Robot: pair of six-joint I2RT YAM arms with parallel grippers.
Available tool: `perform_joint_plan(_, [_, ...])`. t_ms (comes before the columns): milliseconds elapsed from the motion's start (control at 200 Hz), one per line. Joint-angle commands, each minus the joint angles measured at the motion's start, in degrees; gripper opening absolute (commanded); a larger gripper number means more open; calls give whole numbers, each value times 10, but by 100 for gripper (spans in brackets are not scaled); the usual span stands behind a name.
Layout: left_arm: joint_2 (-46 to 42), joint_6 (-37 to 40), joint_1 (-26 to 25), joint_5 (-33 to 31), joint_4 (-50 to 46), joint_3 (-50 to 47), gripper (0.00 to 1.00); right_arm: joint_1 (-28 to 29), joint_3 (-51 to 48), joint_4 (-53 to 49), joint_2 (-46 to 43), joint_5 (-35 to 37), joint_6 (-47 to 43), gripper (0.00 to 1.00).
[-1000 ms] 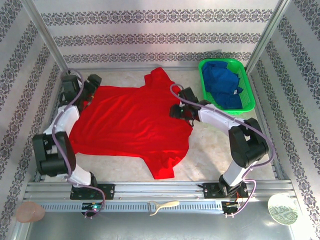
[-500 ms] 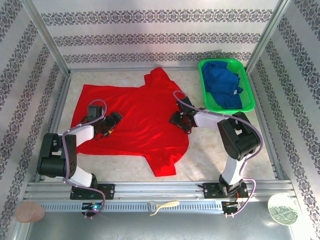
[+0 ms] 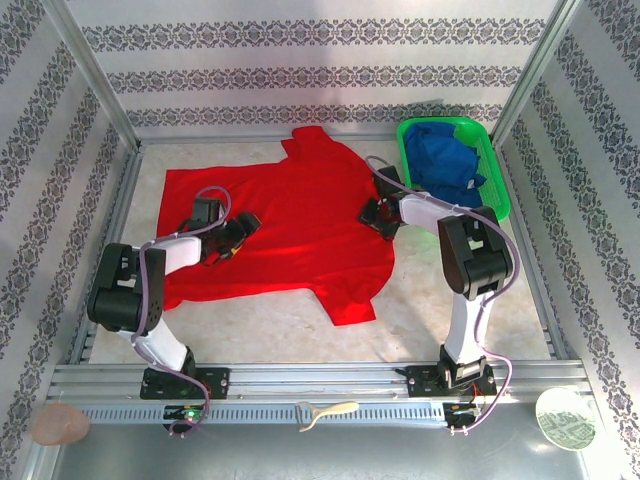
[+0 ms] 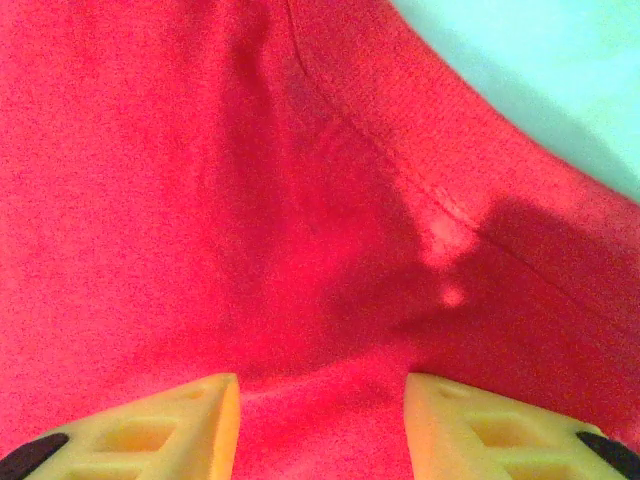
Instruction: Fold the inside-out t-shirt
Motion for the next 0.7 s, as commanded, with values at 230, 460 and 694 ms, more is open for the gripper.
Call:
perform_joint_plan(230, [-247,81,1,-61,-209,41,88,100,-240,-43,-368,58,-37,49])
perform_joint_plan(460, [-441,96,4,-77,-331,-13,93,144,-433,-63,-556,53,43,48])
perform_joint_plan(694, [-539,95,6,-93,-390,-57,97,228,-507,-21,-549,63,92,45])
